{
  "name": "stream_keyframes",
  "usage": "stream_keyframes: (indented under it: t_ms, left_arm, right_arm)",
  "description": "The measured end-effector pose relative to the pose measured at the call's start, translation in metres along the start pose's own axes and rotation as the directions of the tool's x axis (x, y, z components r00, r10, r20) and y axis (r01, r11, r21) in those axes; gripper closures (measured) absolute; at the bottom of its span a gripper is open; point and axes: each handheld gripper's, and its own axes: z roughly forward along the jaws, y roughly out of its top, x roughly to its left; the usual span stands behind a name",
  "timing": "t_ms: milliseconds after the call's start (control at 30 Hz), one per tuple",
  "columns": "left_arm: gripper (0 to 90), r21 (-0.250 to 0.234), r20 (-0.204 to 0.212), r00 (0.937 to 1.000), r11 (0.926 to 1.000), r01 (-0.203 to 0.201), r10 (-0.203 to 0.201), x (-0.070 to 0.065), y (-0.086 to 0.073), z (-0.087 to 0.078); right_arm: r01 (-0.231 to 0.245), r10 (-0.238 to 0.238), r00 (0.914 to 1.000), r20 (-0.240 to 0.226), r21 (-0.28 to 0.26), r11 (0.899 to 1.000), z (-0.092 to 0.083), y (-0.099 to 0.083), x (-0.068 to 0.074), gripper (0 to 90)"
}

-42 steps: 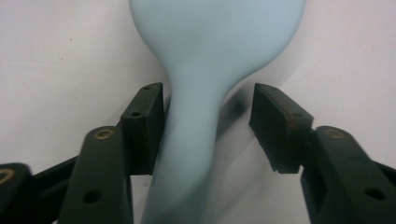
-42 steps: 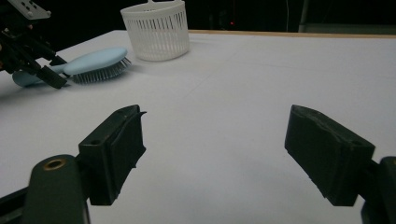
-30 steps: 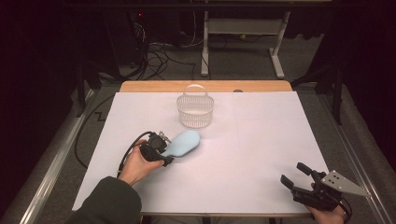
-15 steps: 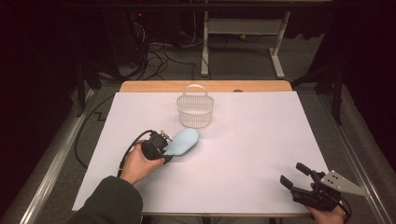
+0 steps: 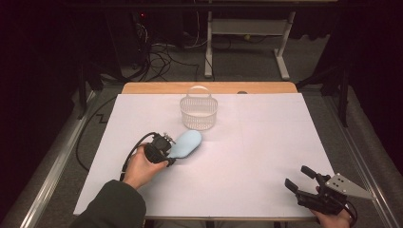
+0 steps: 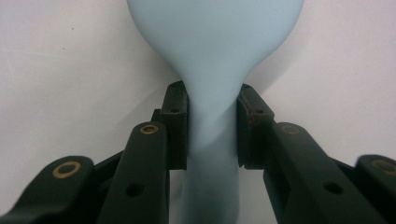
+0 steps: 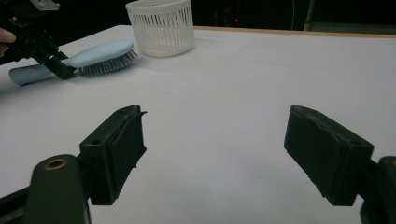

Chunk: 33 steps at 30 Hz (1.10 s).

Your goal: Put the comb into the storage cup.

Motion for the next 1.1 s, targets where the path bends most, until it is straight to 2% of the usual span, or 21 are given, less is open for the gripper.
stream_keyframes:
  t_ms: [133, 833, 1100]
  left_arm:
    - [69.6, -0.028, -0.017, 0.9998, 0.9995, -0.015, 0.014, -0.002, -0.001, -0.002]
    - [69.8, -0.089, 0.01, 0.9999, 0.996, -0.011, 0.012, -0.005, -0.009, -0.004]
    - [69.8, -0.128, 0.022, 0.9997, 0.9917, -0.011, 0.014, -0.006, -0.011, -0.01]
  right_arm:
    - [0.0, 0.0, 1.0, -0.001, 0.001, 1.0, 0.0, 0.0, 0.0, 20.7]
    - [-0.003, 0.003, 1.0, -0.003, 0.002, 1.0, 0.0, 0.0, 0.0, 21.0]
    - [-0.006, 0.006, 1.0, -0.004, 0.001, 1.0, 0.0, 0.0, 0.0, 21.0]
